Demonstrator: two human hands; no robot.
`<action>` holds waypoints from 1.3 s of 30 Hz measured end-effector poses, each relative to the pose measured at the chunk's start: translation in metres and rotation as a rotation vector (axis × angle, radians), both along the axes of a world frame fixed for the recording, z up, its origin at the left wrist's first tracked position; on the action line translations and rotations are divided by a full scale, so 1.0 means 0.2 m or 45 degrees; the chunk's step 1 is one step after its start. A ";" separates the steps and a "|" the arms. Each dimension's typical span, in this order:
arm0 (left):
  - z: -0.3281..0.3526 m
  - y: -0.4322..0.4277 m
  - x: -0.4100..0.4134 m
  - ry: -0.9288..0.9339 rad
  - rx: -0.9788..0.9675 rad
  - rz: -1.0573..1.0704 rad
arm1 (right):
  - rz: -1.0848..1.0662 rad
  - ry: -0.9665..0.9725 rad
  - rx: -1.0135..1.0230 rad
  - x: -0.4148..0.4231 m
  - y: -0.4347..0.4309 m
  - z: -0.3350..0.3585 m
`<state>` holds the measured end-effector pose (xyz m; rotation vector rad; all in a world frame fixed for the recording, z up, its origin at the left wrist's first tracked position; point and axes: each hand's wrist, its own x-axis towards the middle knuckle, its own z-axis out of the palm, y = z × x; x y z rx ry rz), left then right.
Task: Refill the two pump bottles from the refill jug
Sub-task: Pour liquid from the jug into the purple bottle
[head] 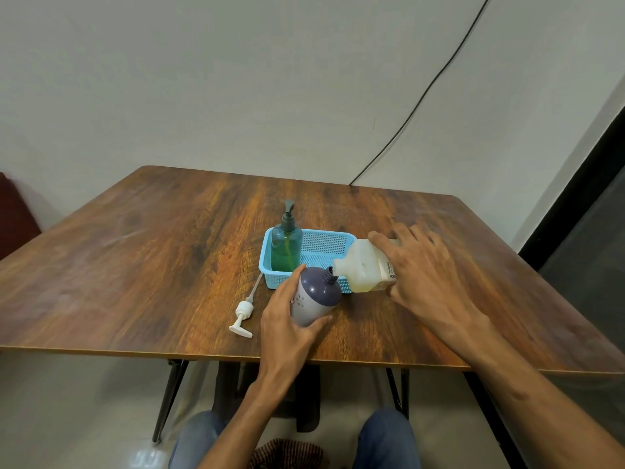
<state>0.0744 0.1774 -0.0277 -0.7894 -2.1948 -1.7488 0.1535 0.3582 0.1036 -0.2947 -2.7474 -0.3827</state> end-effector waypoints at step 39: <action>0.02 0.00 0.01 -0.010 0.031 -0.006 | 0.011 -0.004 0.016 0.00 -0.01 0.01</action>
